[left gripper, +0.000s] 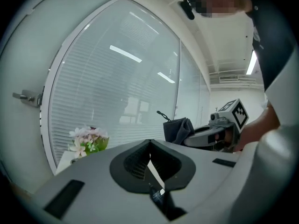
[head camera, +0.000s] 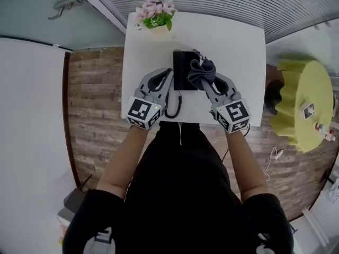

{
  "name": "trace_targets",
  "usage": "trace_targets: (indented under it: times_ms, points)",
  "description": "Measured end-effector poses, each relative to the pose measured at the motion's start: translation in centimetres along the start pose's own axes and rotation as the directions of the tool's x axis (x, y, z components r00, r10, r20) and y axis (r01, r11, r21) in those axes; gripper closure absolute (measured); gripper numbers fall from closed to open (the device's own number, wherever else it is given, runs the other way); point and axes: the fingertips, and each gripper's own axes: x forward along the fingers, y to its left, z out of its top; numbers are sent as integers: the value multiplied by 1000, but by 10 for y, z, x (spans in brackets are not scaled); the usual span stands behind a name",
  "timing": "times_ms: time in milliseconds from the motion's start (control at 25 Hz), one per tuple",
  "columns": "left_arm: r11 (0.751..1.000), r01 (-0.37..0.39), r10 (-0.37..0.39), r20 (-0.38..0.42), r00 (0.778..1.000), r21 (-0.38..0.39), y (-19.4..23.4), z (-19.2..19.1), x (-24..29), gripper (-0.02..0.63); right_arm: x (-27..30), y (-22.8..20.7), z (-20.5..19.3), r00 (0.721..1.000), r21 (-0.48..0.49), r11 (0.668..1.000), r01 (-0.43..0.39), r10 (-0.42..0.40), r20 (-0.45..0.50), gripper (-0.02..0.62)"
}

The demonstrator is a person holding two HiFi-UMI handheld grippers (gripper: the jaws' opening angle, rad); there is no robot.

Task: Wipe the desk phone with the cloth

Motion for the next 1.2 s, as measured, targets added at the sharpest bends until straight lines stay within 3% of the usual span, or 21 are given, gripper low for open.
trace_targets:
  times_ms: [200,520,960,1200]
  points:
    - [996,67,-69,31,997,65,-24,56,-21,595,-35,17,68,989,-60,997,-47,54,134,525]
    - [988,119,-129,94,987,99,-56,114,-43,595,-67,46,132,967,-128,989,-70,98,235,525]
    - [975,173,-192,138,972,138,-83,152,-43,595,-82,44,159,961,-195,979,-54,104,255,525]
    - [979,145,-162,119,980,140,-84,154,-44,595,-87,49,167,956,-204,977,-57,112,270,523]
